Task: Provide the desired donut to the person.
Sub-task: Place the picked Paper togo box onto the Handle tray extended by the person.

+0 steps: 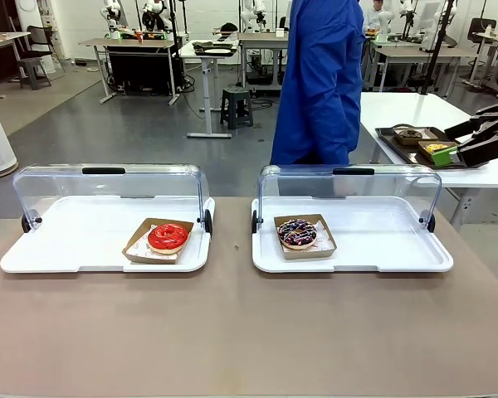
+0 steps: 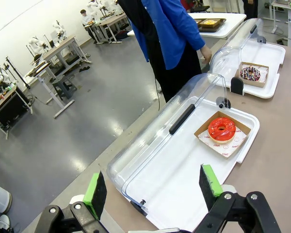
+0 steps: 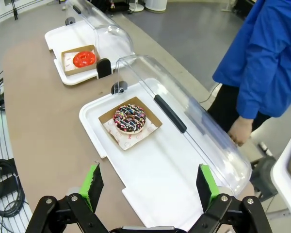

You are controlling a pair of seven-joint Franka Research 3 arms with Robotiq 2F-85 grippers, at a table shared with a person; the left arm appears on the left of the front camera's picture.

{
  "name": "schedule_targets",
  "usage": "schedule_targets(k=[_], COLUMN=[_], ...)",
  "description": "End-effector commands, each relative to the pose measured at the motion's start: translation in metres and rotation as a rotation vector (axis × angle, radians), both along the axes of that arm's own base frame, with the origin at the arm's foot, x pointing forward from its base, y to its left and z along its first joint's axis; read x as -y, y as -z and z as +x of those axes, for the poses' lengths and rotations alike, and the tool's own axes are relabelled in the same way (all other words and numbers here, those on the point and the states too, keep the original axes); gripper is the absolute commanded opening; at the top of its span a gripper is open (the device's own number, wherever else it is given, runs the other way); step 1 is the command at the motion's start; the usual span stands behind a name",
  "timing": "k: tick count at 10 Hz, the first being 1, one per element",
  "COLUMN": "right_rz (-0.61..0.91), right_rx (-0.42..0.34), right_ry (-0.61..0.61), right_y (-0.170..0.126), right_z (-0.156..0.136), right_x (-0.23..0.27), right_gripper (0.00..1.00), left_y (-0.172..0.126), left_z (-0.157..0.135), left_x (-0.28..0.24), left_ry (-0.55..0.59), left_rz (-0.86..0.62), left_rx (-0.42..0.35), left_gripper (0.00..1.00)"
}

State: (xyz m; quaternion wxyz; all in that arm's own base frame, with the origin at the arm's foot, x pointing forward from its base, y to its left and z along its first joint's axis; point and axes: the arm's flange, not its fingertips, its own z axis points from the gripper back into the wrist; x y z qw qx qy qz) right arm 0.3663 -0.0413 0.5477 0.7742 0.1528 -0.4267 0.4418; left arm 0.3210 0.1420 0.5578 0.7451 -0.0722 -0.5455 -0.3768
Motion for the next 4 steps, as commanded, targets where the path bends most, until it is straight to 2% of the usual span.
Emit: schedule_targets(k=[1,4], right_rz=[-0.007,-0.007], right_rx=[0.006,0.006], right_ry=[-0.006,-0.006], right_y=[0.0013,0.0013], right_z=[0.0000,0.0000], right_x=[0.0009,0.0009], right_gripper=[1.00,1.00], left_y=[-0.0003,-0.0003], left_z=[0.0006,0.0006], left_x=[0.0007,0.0007], left_ry=[-0.012,-0.012], left_rz=[0.001,0.001], left_rx=[-0.004,-0.004], left_gripper=[1.00,1.00])
